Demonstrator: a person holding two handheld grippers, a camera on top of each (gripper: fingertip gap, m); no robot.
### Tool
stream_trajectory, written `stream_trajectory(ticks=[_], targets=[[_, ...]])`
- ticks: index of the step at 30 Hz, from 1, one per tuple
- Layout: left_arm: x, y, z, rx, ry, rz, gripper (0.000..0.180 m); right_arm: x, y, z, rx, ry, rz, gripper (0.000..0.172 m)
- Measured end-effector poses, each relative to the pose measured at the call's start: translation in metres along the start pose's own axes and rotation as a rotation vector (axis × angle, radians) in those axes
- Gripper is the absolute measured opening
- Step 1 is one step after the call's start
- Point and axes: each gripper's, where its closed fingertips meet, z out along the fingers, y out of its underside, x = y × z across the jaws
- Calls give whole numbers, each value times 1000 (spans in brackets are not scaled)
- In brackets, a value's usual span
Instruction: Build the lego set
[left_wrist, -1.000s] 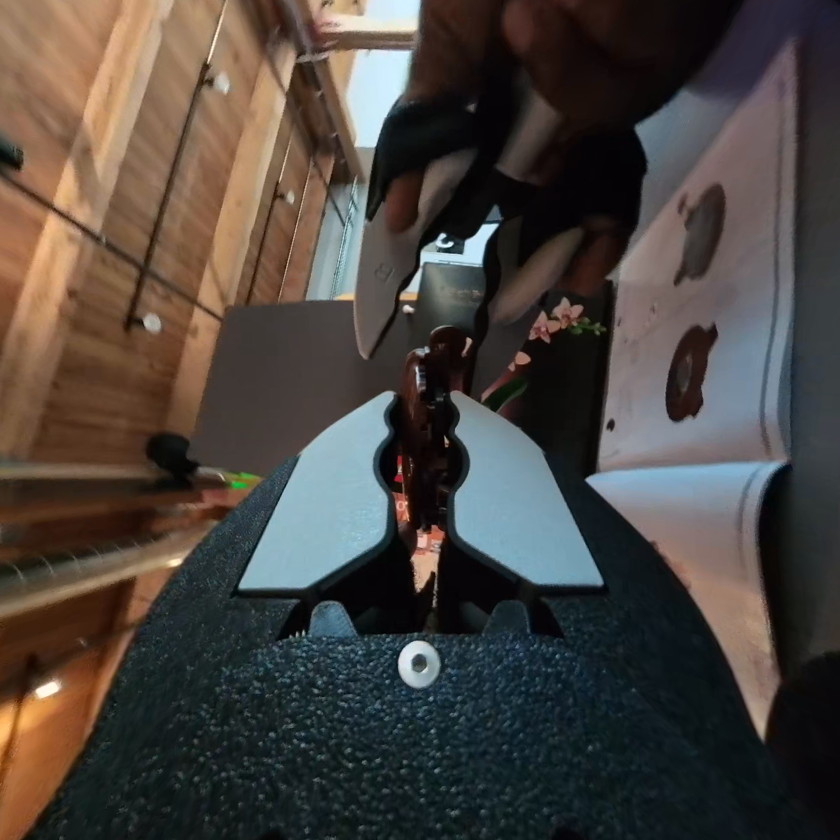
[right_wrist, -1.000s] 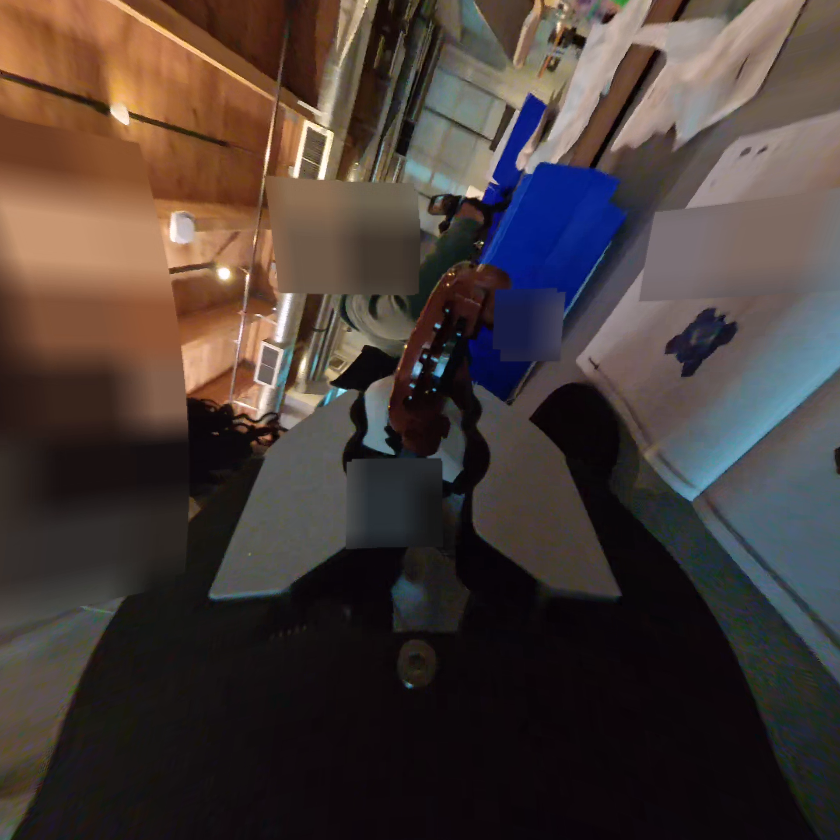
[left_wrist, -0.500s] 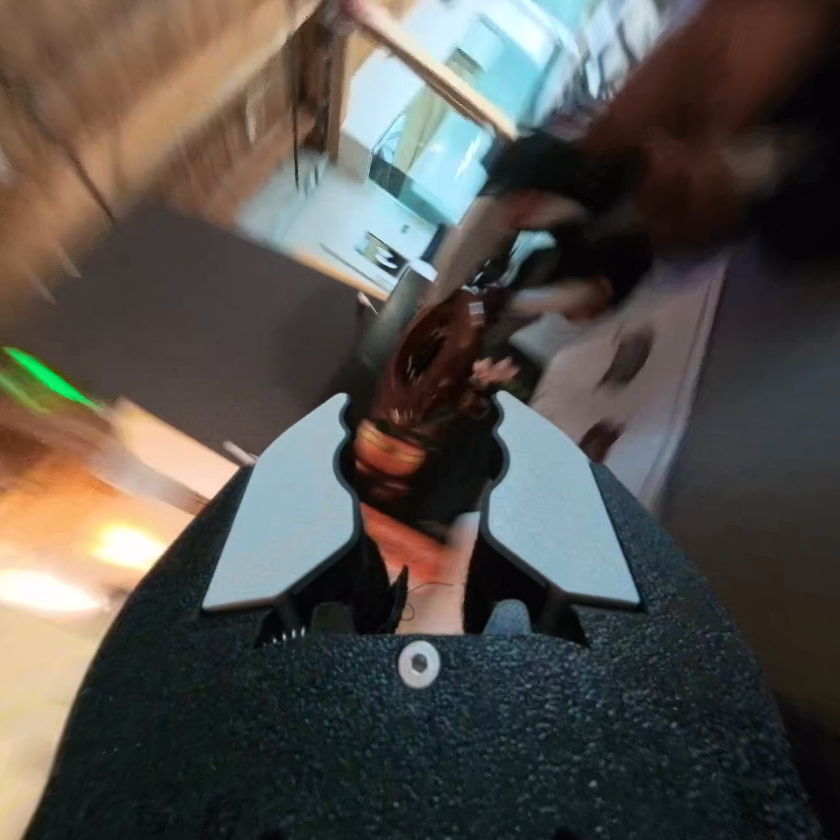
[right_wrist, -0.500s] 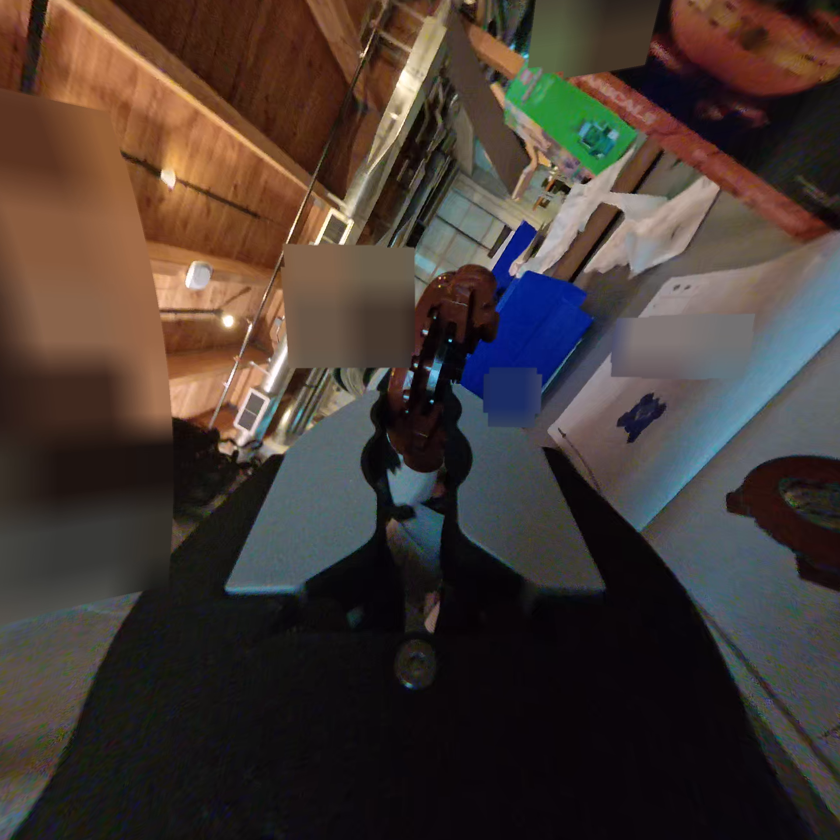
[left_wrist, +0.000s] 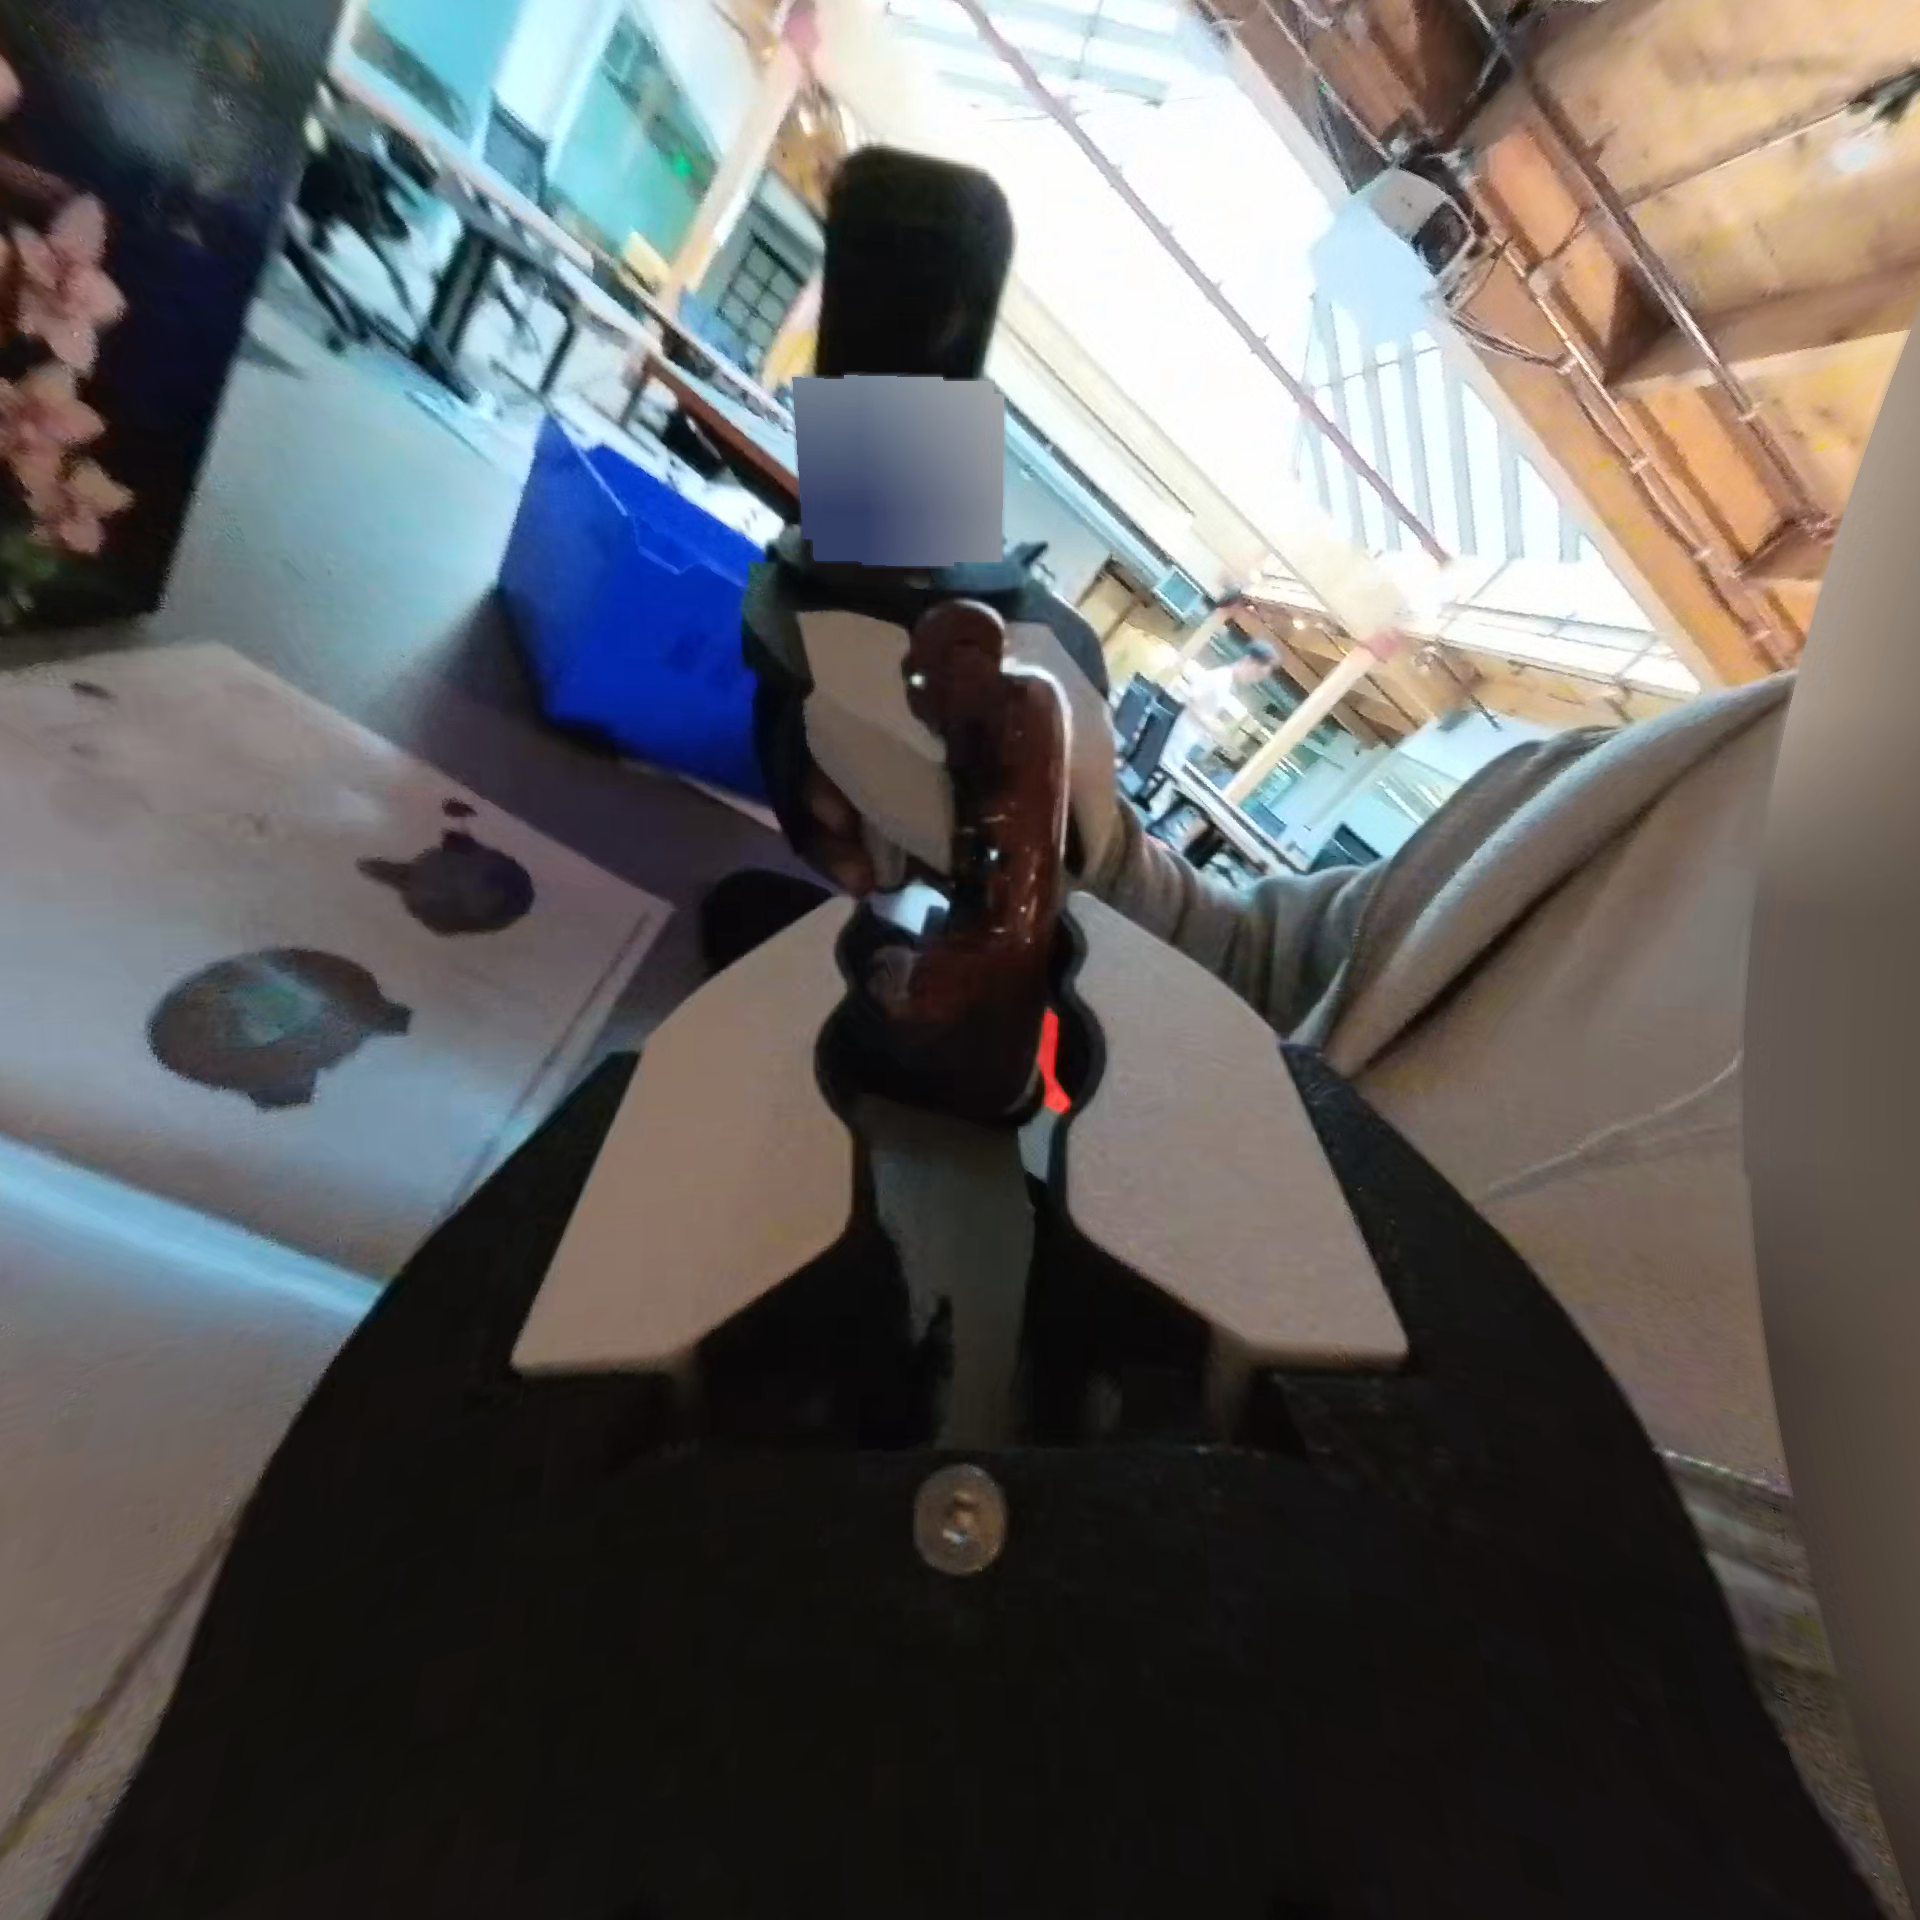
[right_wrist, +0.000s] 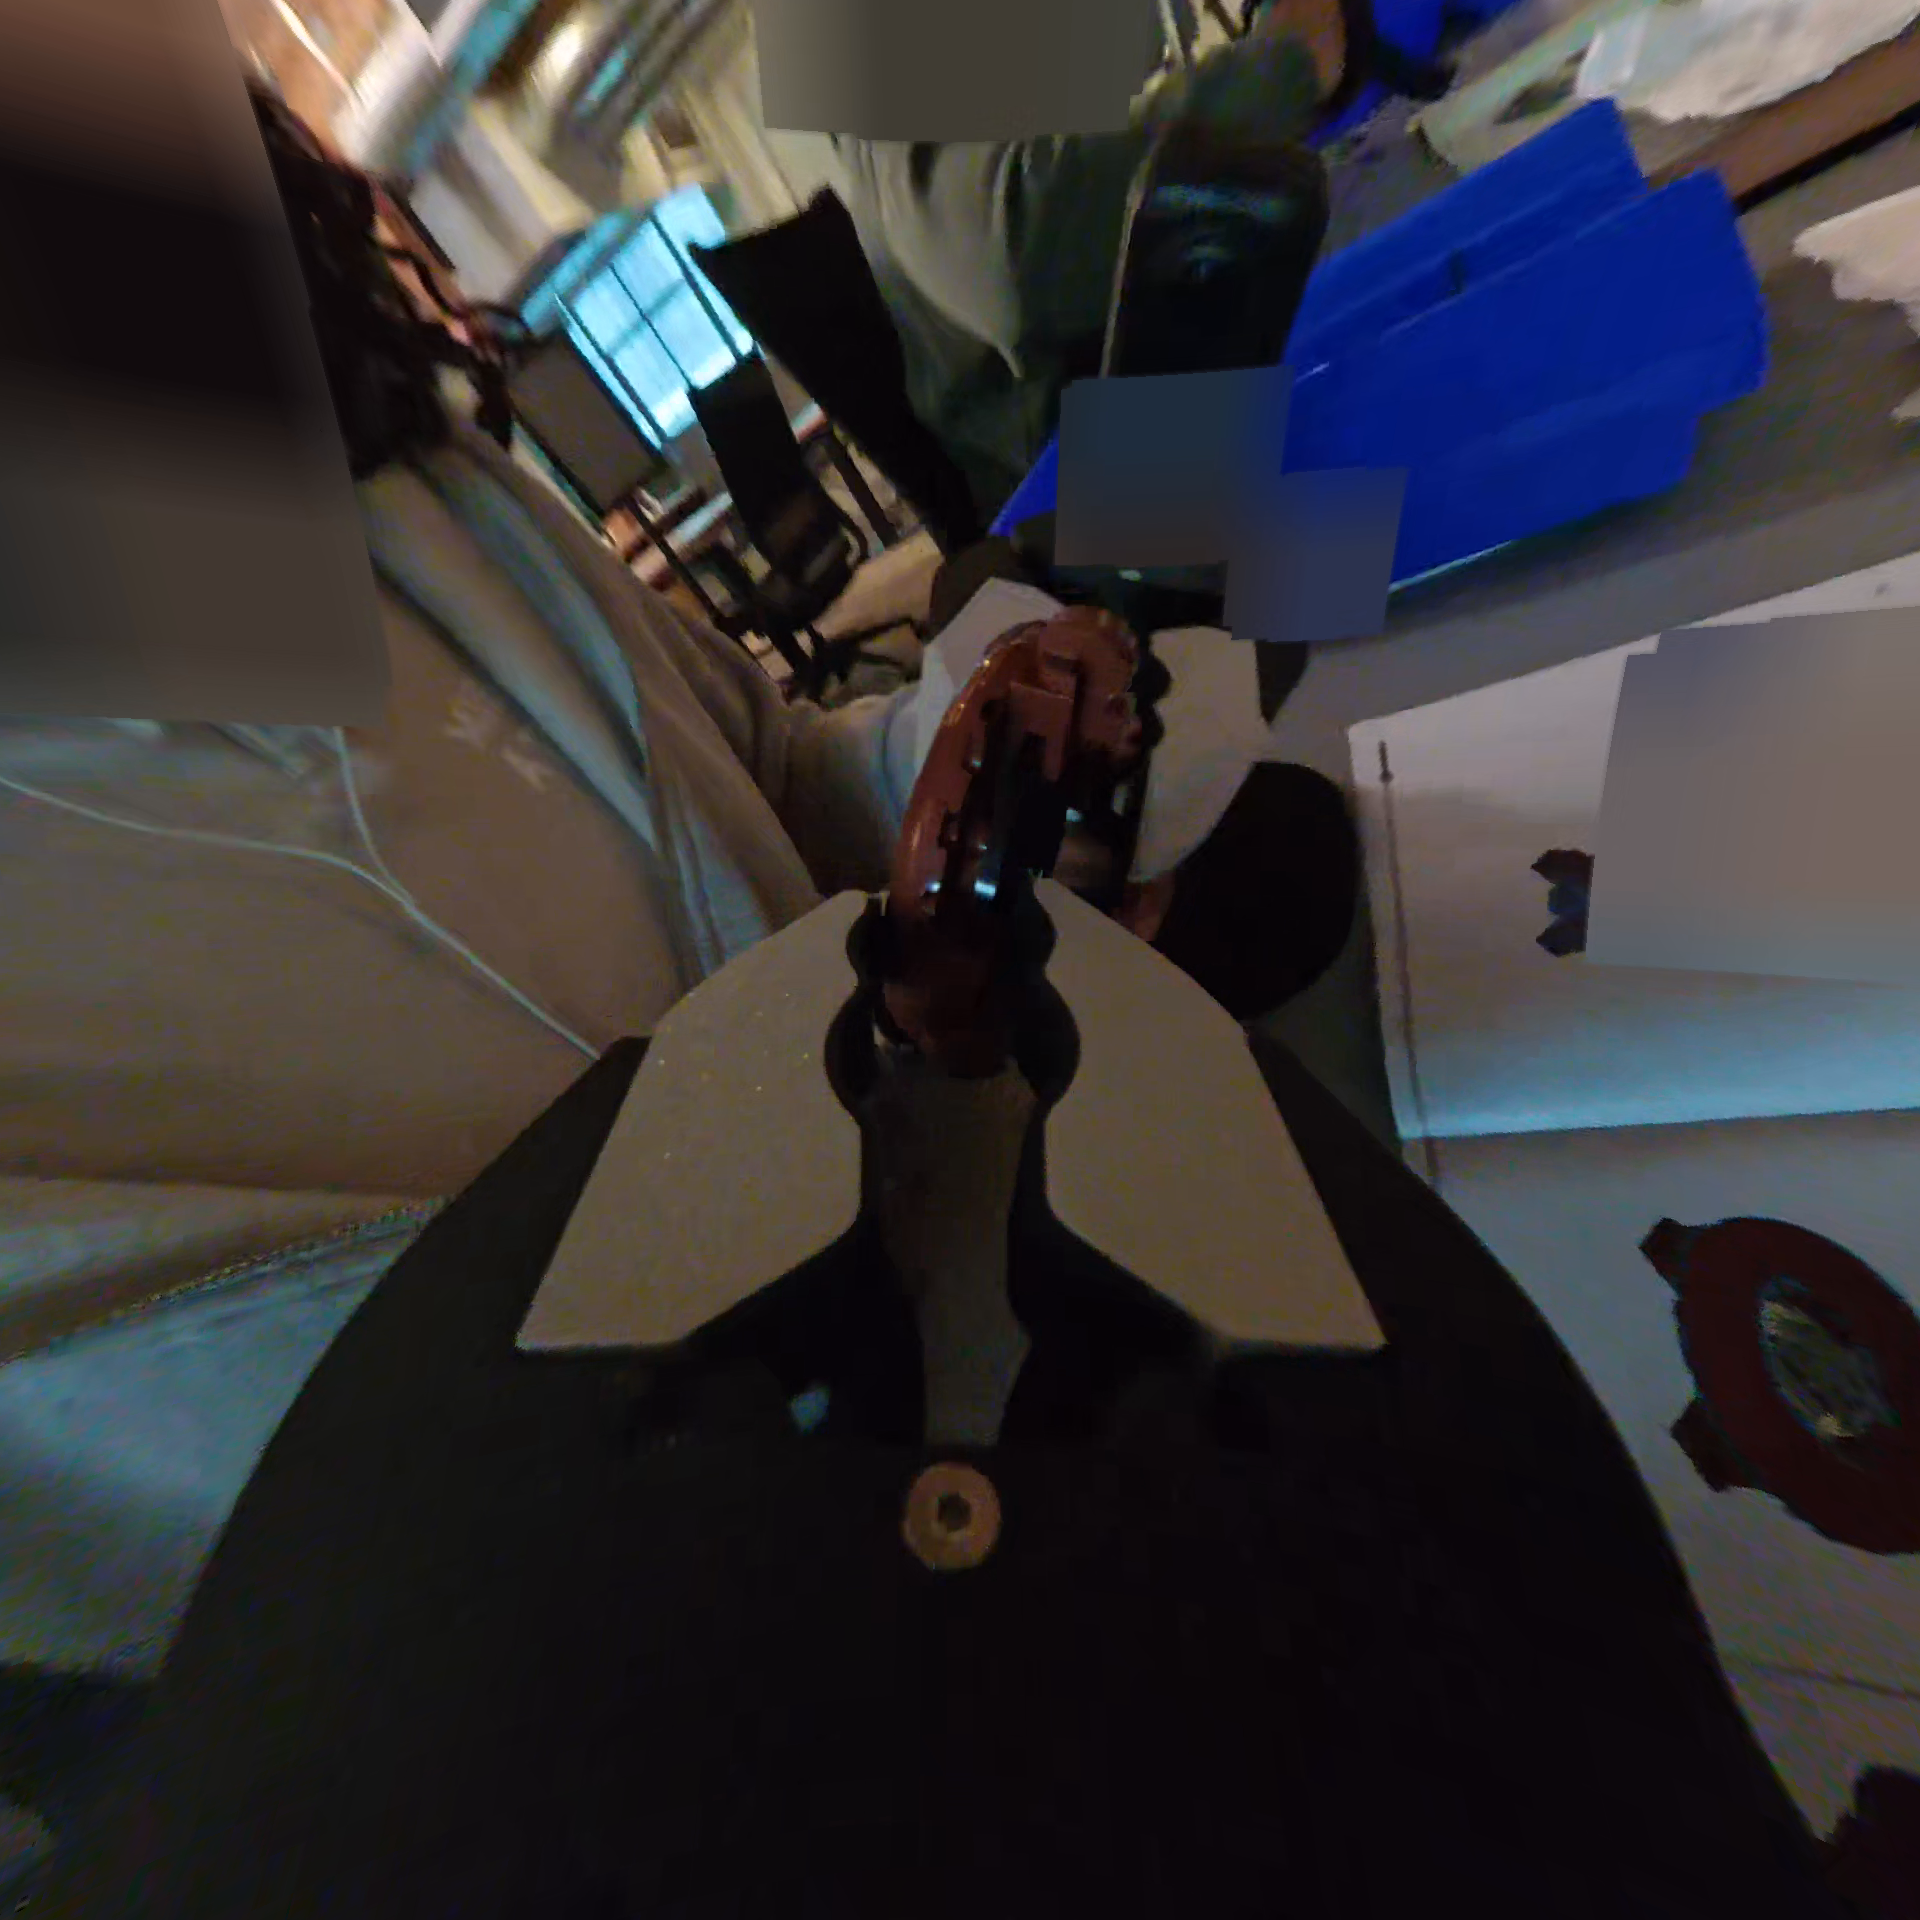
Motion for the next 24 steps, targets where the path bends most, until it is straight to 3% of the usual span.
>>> stream_trajectory(ticks=[2,4,6,11,19,24], targets=[[4,-5,-2,56,0,93,31,-1,-7,2,4,44,-80,24],[6,-10,-6,103,-40,211,30,-1,-22,0,65,133,-186,61],[4,-19,-12,163,-124,361,29,-2,-34,-7,121,248,-310,72],[21,-36,-25,318,-146,627,27,1,-36,-17,219,495,-563,53],[62,-37,-32,465,41,837,26,-3,-31,11,326,327,-473,45],[68,-35,-32,471,59,895,26,-16,-35,22,341,250,-524,30]])
